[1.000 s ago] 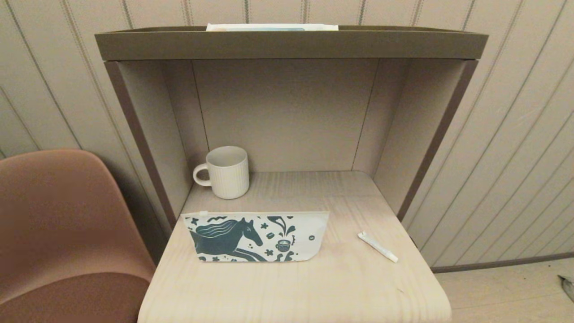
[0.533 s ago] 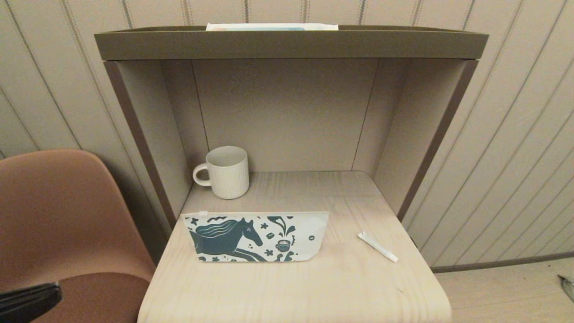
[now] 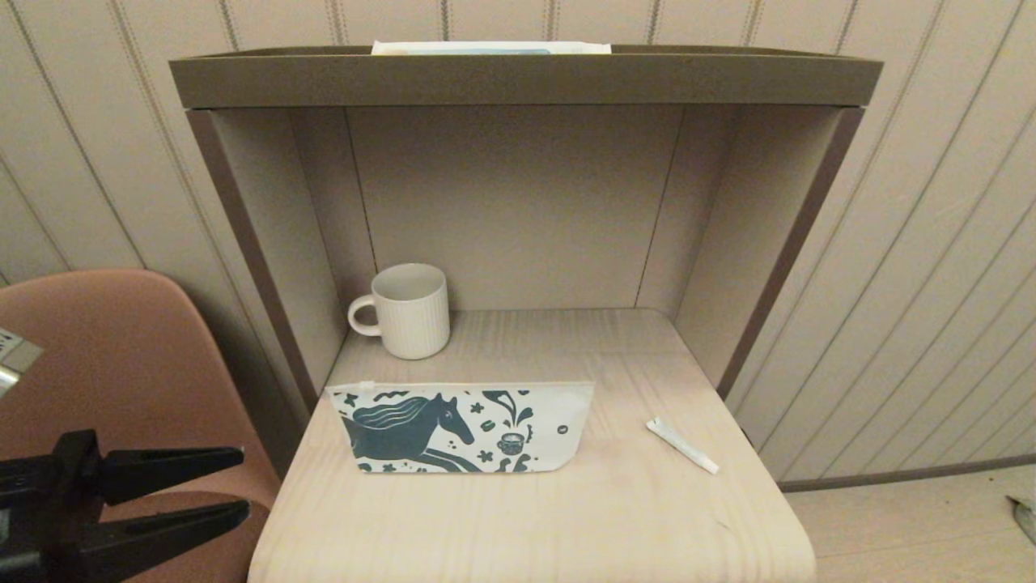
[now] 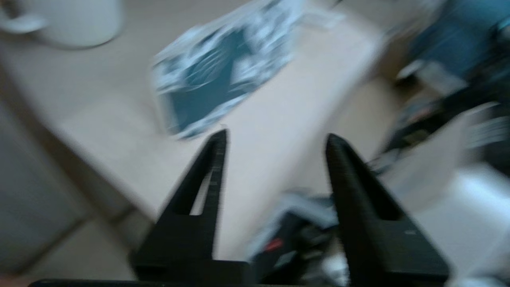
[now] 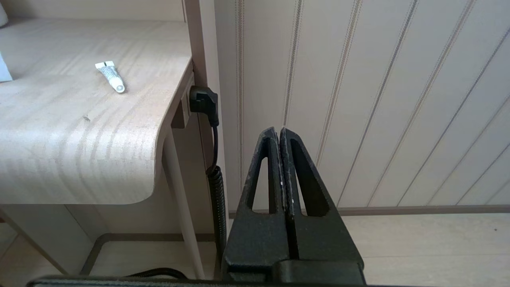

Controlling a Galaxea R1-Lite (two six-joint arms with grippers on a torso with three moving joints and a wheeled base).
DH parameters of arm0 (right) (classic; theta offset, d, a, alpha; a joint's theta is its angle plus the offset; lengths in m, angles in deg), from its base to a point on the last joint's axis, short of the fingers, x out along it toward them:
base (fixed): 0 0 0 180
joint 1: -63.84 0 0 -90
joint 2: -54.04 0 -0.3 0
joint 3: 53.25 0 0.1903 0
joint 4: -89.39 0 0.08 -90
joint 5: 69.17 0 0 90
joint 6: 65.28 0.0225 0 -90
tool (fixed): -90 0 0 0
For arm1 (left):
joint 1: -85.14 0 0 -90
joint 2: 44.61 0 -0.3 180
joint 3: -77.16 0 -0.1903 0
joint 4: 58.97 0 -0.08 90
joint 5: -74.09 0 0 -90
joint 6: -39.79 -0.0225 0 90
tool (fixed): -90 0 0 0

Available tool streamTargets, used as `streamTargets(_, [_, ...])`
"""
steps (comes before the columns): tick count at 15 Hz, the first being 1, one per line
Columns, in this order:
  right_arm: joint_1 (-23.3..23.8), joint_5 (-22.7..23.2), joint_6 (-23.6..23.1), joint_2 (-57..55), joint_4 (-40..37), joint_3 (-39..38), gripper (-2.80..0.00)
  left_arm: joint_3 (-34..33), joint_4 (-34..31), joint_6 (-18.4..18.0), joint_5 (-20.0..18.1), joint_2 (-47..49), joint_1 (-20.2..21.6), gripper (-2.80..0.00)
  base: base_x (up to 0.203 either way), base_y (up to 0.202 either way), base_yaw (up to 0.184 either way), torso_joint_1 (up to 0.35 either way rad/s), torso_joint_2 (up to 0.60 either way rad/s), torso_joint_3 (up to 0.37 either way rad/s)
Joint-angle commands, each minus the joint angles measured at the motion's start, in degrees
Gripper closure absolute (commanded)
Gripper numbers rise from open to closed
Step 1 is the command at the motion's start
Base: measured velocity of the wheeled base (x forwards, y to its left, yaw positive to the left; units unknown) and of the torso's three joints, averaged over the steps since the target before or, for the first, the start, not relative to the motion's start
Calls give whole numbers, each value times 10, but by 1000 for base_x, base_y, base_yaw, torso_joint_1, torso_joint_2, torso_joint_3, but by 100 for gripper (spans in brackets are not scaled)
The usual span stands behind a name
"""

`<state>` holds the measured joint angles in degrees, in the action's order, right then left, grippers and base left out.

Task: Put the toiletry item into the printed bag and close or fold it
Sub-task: Pick up the storage bag

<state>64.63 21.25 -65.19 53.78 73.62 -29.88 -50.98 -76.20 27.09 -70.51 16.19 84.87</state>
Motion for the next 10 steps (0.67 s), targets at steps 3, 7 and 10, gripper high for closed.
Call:
streamTargets(3, [0,0,0,-1,1,0,0,-9,36,-96,45,80,1,-280,0,0,0,0,0,0])
streamTargets(7, [0,0,0,-1,1,0,0,-5,123,-95,43,116,-2,-280,0,0,0,0,0,0])
streamTargets(10, [0,0,0,-1,1,0,0,9,128,-104,42,165,-24,-280,0,0,0,0,0,0])
